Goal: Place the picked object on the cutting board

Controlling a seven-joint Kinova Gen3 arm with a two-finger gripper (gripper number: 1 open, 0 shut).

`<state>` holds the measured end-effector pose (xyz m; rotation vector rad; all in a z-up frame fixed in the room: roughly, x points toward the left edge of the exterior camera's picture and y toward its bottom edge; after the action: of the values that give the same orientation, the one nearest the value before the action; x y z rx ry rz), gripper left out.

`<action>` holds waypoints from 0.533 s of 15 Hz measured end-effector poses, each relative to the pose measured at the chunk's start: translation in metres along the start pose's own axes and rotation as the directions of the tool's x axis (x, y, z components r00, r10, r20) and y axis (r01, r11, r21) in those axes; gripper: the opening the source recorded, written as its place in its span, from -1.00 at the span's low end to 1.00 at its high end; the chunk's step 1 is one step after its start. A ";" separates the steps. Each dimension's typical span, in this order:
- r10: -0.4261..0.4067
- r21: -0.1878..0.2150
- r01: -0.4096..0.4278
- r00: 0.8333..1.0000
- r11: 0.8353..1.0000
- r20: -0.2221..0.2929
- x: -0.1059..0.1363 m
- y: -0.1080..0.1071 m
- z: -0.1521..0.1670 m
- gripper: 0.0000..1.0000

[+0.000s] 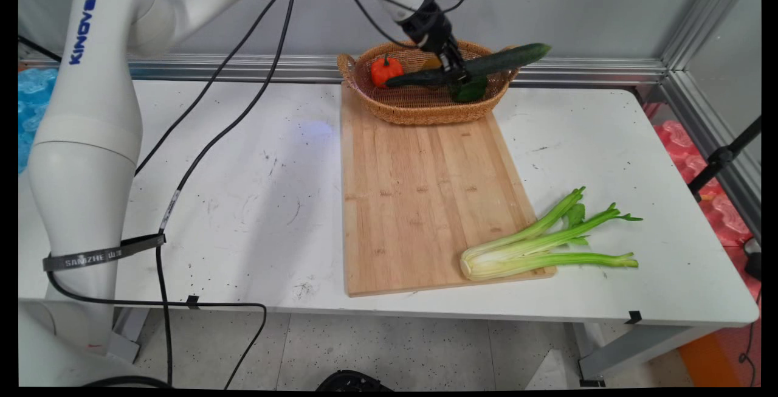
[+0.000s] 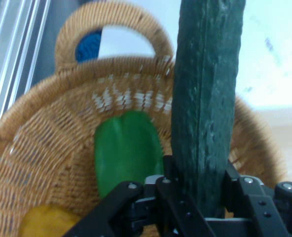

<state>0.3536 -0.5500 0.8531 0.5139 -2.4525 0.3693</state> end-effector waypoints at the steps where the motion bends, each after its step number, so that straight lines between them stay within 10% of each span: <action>1: -0.007 -0.002 0.007 1.000 1.000 -0.003 0.007 0.003 -0.004 -1.00; 8: -0.079 -0.056 0.079 0.997 0.995 -0.004 0.059 0.050 -0.032 -1.00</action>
<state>0.3035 -0.5095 0.9071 0.5828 -2.4207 0.2693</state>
